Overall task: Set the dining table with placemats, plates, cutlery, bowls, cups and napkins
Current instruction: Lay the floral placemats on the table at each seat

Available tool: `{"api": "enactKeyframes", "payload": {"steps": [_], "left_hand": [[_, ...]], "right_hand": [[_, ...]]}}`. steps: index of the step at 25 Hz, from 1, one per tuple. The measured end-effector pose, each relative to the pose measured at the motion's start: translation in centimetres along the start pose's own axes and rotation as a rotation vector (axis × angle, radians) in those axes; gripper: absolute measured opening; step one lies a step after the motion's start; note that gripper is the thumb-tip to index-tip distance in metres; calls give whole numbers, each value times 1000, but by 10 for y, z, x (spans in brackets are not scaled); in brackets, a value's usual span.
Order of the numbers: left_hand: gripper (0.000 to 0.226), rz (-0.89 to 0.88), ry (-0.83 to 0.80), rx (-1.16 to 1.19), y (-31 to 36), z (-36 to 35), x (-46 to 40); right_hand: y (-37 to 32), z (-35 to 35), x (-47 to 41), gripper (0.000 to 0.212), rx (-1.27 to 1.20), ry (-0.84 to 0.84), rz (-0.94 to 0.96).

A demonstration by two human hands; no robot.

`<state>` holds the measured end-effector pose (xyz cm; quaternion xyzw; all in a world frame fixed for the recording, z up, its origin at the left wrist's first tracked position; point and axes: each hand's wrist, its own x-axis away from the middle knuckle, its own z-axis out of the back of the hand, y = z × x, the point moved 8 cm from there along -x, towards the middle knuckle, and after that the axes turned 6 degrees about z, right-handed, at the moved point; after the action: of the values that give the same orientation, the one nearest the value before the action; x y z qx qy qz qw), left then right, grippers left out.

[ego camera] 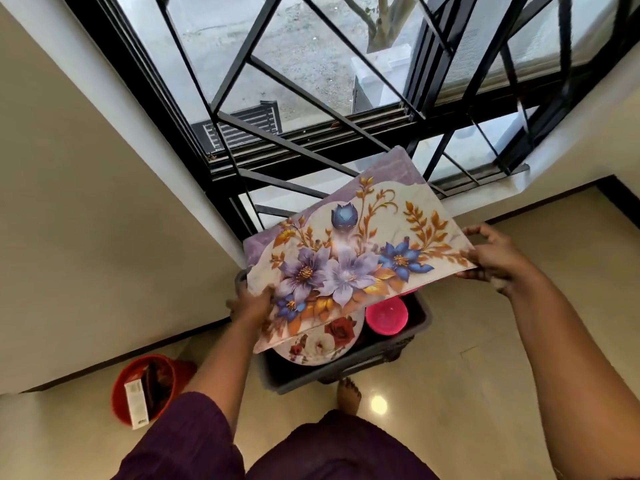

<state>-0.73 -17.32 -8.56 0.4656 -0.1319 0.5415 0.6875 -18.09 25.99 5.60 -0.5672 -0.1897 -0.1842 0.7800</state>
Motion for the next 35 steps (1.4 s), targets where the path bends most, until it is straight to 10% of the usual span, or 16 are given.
{"api": "enactKeyframes", "payload": {"steps": [3, 9, 20, 35], "left_hand": [[54, 58, -345, 415, 20, -3, 10], [41, -356, -625, 446, 82, -2, 58], [49, -601, -1149, 109, 120, -98, 180], [43, -574, -1779, -404, -104, -167, 424]], "right_hand": [[6, 21, 10, 30, -66, -15, -31], [39, 72, 69, 32, -159, -20, -92], [131, 150, 284, 19, -538, 686, 64], [319, -31, 661, 34, -1234, 1622, 155]]}}
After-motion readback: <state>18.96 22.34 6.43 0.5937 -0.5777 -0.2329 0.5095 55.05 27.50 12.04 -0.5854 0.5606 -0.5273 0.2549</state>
